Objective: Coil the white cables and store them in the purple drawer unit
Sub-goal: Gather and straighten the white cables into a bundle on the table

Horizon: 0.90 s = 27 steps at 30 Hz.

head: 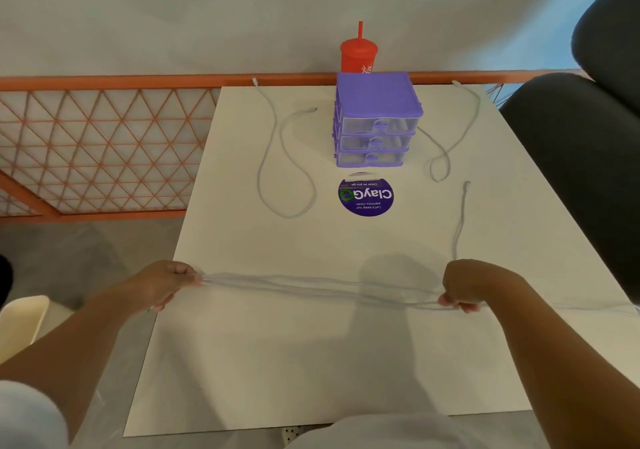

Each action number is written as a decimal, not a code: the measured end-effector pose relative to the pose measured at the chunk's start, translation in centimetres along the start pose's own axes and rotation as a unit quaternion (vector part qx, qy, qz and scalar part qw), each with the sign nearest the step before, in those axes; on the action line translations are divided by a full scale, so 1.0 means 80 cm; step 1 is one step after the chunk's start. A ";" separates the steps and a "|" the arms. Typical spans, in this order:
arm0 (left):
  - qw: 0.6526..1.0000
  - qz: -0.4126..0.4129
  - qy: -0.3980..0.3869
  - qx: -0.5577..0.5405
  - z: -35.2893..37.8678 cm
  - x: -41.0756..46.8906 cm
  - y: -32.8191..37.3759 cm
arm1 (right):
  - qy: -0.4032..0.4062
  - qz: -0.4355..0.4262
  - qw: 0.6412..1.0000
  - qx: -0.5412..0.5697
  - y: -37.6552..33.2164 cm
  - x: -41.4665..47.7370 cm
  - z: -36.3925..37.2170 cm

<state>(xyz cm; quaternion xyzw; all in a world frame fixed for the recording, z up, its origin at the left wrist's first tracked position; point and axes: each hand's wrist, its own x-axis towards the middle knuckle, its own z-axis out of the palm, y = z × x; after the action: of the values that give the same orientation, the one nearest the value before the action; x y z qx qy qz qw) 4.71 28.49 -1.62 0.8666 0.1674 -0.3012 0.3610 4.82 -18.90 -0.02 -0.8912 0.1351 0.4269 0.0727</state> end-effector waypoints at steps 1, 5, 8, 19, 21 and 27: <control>1.000 0.006 0.007 0.025 0.001 0.004 -0.002 | -0.018 0.020 0.999 0.037 0.000 0.003 0.013; 0.983 0.060 0.032 0.168 0.008 0.017 -0.013 | 0.045 -0.021 0.998 -0.046 0.005 0.014 0.053; 0.974 0.086 0.032 0.207 0.009 0.025 -0.024 | 0.120 -0.018 0.990 -0.077 0.005 0.010 0.065; 0.908 0.092 0.024 0.408 0.008 0.021 -0.013 | 0.317 -0.050 0.943 0.088 0.012 0.008 0.101; 0.895 0.086 0.033 0.436 0.012 0.018 -0.009 | 0.312 -0.066 0.942 0.103 0.017 0.017 0.099; 0.879 0.043 0.032 0.474 0.021 0.014 -0.014 | 0.272 -0.052 0.957 0.092 0.022 0.031 0.079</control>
<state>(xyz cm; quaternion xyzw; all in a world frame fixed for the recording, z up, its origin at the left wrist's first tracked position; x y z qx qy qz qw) 4.32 28.11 -3.91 0.9496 -0.0219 -0.3007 -0.0862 1.08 -19.43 -5.91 -0.9687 0.1425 0.1499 0.1372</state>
